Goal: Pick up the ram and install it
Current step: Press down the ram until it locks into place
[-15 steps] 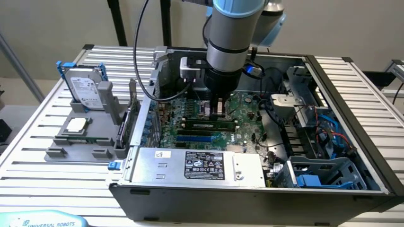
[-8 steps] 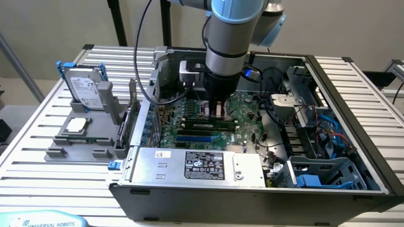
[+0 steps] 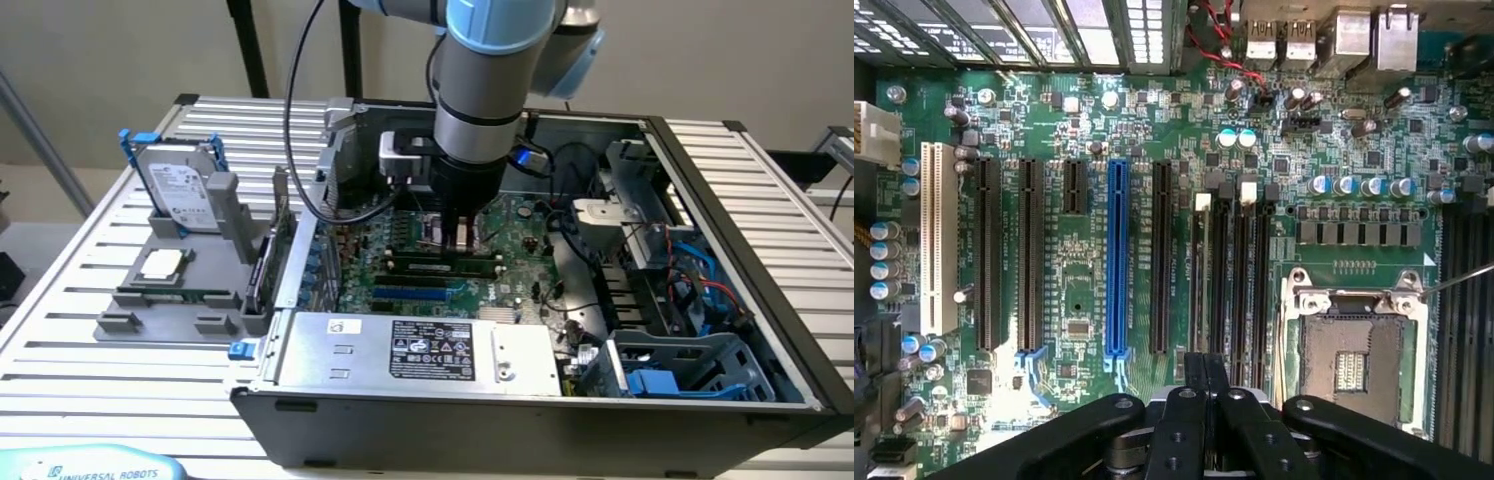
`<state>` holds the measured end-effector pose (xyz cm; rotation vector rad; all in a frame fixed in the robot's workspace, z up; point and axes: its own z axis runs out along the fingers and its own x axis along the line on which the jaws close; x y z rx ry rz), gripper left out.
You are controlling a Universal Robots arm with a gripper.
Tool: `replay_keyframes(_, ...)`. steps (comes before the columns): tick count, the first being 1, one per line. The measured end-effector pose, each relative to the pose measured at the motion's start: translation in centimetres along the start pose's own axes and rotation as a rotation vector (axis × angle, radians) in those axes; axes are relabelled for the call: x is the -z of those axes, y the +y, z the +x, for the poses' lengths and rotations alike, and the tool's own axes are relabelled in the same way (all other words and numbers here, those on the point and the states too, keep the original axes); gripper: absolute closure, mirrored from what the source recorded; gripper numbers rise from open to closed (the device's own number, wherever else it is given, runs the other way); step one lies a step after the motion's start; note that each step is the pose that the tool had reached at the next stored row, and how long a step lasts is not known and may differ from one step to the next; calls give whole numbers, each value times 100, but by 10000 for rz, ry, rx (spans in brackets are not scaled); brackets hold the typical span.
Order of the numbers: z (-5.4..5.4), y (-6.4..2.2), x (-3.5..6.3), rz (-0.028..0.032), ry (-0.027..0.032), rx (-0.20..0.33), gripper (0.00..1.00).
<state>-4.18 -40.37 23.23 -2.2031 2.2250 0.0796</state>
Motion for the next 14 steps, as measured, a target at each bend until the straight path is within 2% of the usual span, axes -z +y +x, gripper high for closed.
replay_keyframes(4,-6,4,164,-4,8,2,89)
replay_keyframes(14,-7,5,170,-4,-2,2,89)
